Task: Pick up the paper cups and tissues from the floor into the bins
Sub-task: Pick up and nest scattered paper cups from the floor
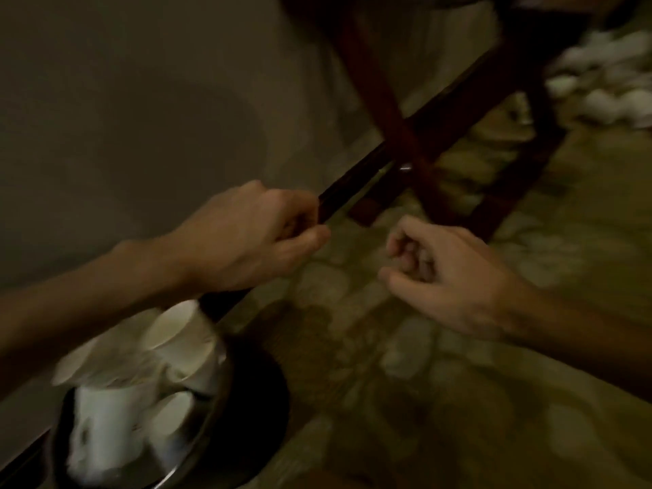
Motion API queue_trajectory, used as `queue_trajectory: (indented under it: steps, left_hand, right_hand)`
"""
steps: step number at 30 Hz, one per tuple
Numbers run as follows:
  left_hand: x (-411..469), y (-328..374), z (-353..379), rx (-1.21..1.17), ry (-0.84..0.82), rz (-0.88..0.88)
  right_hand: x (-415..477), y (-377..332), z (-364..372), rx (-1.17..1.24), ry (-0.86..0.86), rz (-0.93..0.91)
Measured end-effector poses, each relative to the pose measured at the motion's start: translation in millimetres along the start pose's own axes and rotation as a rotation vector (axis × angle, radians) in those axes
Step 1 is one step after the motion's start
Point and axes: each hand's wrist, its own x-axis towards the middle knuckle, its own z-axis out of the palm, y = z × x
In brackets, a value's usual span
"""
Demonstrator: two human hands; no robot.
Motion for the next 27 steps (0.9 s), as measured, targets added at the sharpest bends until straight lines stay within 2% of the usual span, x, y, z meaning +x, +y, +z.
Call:
queue_trajectory:
  steps: [2, 5, 8, 11, 13, 15, 19, 24, 27]
  left_hand:
    - [36.4, 42.1, 19.3, 0.069, -0.064, 0.166]
    - [77.3, 116.7, 87.7, 0.109, -0.268, 0.354]
    - [101.5, 205.9, 170.9, 0.063, -0.494, 0.476]
    - [108.3, 271.8, 228.3, 0.062, -0.594, 0.567]
    - [108.3, 325.6, 264.4, -0.021, -0.667, 0.600]
    - [110.7, 374.6, 296.9, -0.163, -0.723, 0.582]
    - [124.2, 451.8, 340.0, -0.364, -0.681, 0.414]
    - [144.0, 503.0, 371.2, -0.467, -0.681, 0.259]
    - [155.2, 519.8, 387.4, -0.574, -0.647, 0.148]
  right_hand:
    - [-53.6, 33.6, -34.7, -0.057, 0.058, 0.165]
    - [-156.3, 82.8, -70.3, -0.242, 0.088, 0.428]
    - [-267.6, 119.0, -81.5, -0.345, 0.059, 0.706]
    - [-343.0, 145.6, -72.8, -0.409, 0.018, 0.902]
    - [-392.6, 163.9, -65.8, -0.375, 0.013, 1.037]
    - [-430.9, 184.5, -60.4, -0.324, 0.051, 1.147]
    - [-474.7, 227.4, -61.8, -0.138, 0.253, 1.322]
    - [-495.5, 273.1, -69.1, -0.026, 0.431, 1.361]
    - [-493.2, 294.4, -77.0, 0.218, 0.577, 1.389]
